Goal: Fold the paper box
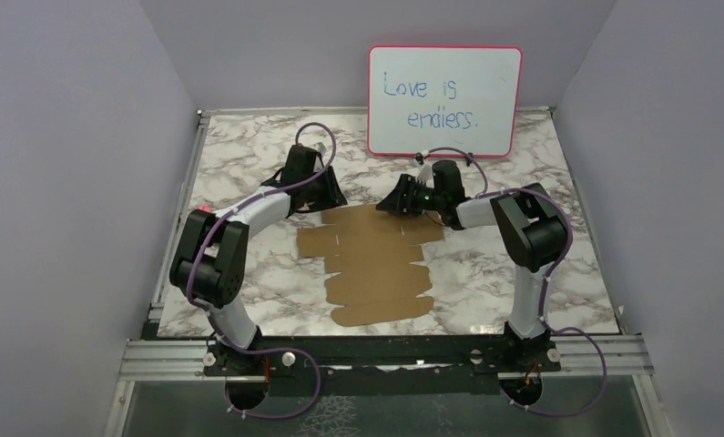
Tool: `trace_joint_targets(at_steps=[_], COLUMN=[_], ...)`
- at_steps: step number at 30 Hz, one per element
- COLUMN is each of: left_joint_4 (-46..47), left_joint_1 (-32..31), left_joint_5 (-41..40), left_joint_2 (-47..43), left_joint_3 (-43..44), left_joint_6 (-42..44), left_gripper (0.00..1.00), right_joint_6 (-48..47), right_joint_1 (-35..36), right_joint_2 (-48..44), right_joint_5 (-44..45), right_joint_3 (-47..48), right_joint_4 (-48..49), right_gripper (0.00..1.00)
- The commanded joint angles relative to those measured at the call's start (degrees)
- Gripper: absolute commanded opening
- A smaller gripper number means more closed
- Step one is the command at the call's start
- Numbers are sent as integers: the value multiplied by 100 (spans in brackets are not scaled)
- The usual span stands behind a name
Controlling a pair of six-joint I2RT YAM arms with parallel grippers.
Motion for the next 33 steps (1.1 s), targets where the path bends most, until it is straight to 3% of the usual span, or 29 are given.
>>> trace_joint_targets(at_steps=[1, 6, 12, 19, 27, 33], left_joint_4=[-529, -697, -665, 658, 1059, 1208], left_joint_1=[-300, -437, -299, 633, 873, 898], left_joint_5=[-792, -910, -1108, 613, 1084, 1346], left_joint_2=[204, 404, -53, -141, 223, 448], left_joint_3=[450, 597, 262, -707, -817, -832], left_joint_6=[418, 498, 423, -378, -560, -618], left_gripper=[37, 36, 47, 49, 47, 36], right_joint_6=[-96, -105, -109, -114, -132, -123], right_joint_1=[70, 77, 79, 88, 89, 88], right_joint_2=[166, 156, 142, 154, 143, 174], right_joint_5=[43, 59, 35, 17, 9, -6], right_joint_3=[-91, -87, -98, -129, -111, -89], right_joint_4=[-59, -66, -55, -42, -81, -71], right_gripper=[62, 62, 62, 62, 62, 62])
